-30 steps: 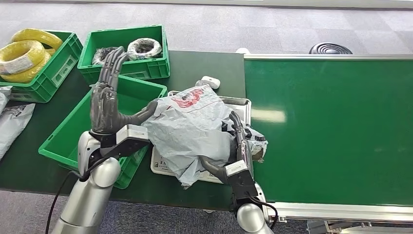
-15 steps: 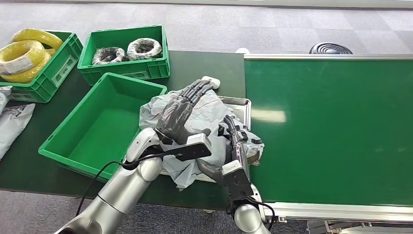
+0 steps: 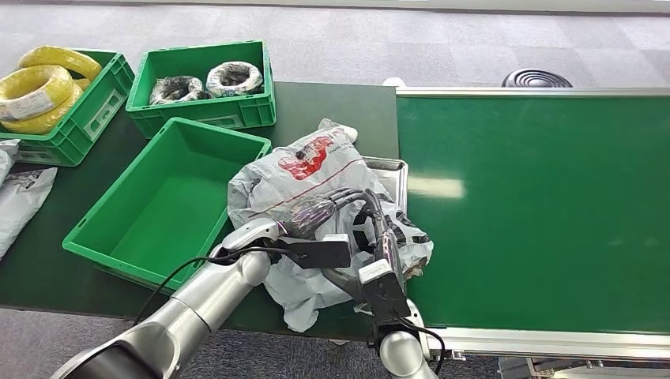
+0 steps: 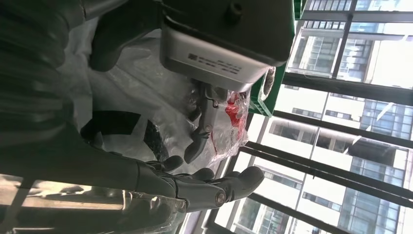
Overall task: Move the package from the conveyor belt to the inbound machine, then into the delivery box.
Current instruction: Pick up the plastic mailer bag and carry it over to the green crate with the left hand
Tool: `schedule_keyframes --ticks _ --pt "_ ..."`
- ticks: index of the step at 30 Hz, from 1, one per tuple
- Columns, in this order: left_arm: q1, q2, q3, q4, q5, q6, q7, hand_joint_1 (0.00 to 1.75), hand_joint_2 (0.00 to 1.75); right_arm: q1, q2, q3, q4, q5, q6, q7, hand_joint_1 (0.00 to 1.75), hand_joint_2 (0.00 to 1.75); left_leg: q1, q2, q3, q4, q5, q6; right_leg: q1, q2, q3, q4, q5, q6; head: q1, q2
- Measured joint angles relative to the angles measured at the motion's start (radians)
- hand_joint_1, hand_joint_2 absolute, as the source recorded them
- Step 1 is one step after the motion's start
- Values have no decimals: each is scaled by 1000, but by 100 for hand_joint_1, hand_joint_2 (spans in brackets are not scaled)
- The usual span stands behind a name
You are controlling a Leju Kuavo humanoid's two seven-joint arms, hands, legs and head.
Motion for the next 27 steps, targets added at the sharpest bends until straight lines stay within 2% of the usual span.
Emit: schedule_keyframes --ticks 5,7,8,11,12,14,20,27 --pt "-44 4 -28 71 -23 -12 -1 0 175 7 -4 0 -9 9 0 5 0 175 0 0 0 0 0 0 0 0 0 0 0 0 0 0" --pt "-57 4 -37 88 -33 -14 3 10 175 9 -4 -1 -15 14 0 6 0 175 0 0 0 0 0 0 0 0 0 0 0 0 0 0" --pt "-64 4 -41 96 -37 -15 5 43 175 9 -4 -1 -18 17 0 7 0 175 0 0 0 0 0 0 0 0 0 0 0 0 0 0" --pt "-84 3 -53 113 -47 -19 12 156 175 9 -4 -2 -29 26 0 11 0 175 0 0 0 0 0 0 0 0 0 0 0 0 0 0" --pt "-91 2 -55 118 -47 -21 14 167 175 9 -4 -2 -34 28 0 12 0 175 0 0 0 0 0 0 0 0 0 0 0 0 0 0" --pt "-103 0 -58 126 -47 -25 15 174 175 10 -4 -2 -43 30 0 15 0 175 0 0 0 0 0 0 0 0 0 0 0 0 0 0" --pt "-114 -8 -51 136 -7 12 -2 175 175 14 -4 -3 -73 34 0 24 0 175 0 0 0 0 0 0 0 0 0 0 0 0 0 0" --pt "-109 -8 13 112 99 36 -33 172 175 21 -4 -2 -91 34 0 24 0 175 0 0 0 0 0 0 0 0 0 0 0 0 0 0"
